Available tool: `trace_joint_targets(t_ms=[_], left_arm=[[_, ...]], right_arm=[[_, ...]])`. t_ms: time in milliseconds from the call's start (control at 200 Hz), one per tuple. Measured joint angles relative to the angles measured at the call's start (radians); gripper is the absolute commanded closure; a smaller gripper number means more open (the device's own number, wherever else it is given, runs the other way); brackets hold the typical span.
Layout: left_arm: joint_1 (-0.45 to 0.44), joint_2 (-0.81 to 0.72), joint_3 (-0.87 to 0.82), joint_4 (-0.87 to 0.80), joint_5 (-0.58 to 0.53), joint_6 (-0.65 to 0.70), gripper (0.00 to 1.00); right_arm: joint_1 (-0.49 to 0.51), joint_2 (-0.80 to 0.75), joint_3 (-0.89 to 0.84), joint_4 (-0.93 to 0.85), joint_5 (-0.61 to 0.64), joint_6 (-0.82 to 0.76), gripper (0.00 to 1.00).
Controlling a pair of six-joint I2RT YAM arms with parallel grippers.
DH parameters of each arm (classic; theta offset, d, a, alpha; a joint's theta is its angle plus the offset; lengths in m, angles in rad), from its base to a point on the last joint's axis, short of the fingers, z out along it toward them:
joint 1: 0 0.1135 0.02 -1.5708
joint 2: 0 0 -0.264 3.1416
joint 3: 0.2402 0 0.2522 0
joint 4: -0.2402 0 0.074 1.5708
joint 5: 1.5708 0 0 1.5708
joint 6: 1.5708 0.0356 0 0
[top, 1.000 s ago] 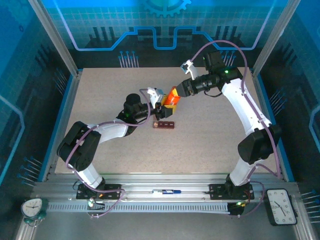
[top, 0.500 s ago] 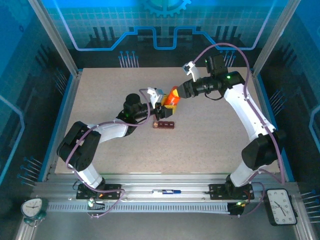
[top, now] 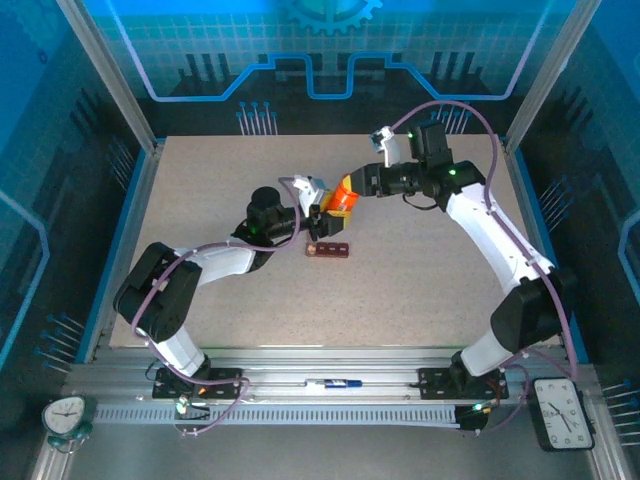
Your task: Sort the pills into containers
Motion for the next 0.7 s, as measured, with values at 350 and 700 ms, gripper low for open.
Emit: trace_joint_targets(t_ms=[350, 700], left_arm=[[0.01, 0.0, -0.002, -0.004, -0.019, 0.002, 0.83], [0.013, 0.0, -0.002, -0.003, -0.045, 0.003, 0.82]], right_arm=[[0.154, -0.084, -0.112, 0.159, 0.389, 0.25, 0.72], [0.162, -0.083, -0.127, 0.211, 0.422, 0.276, 0.71]])
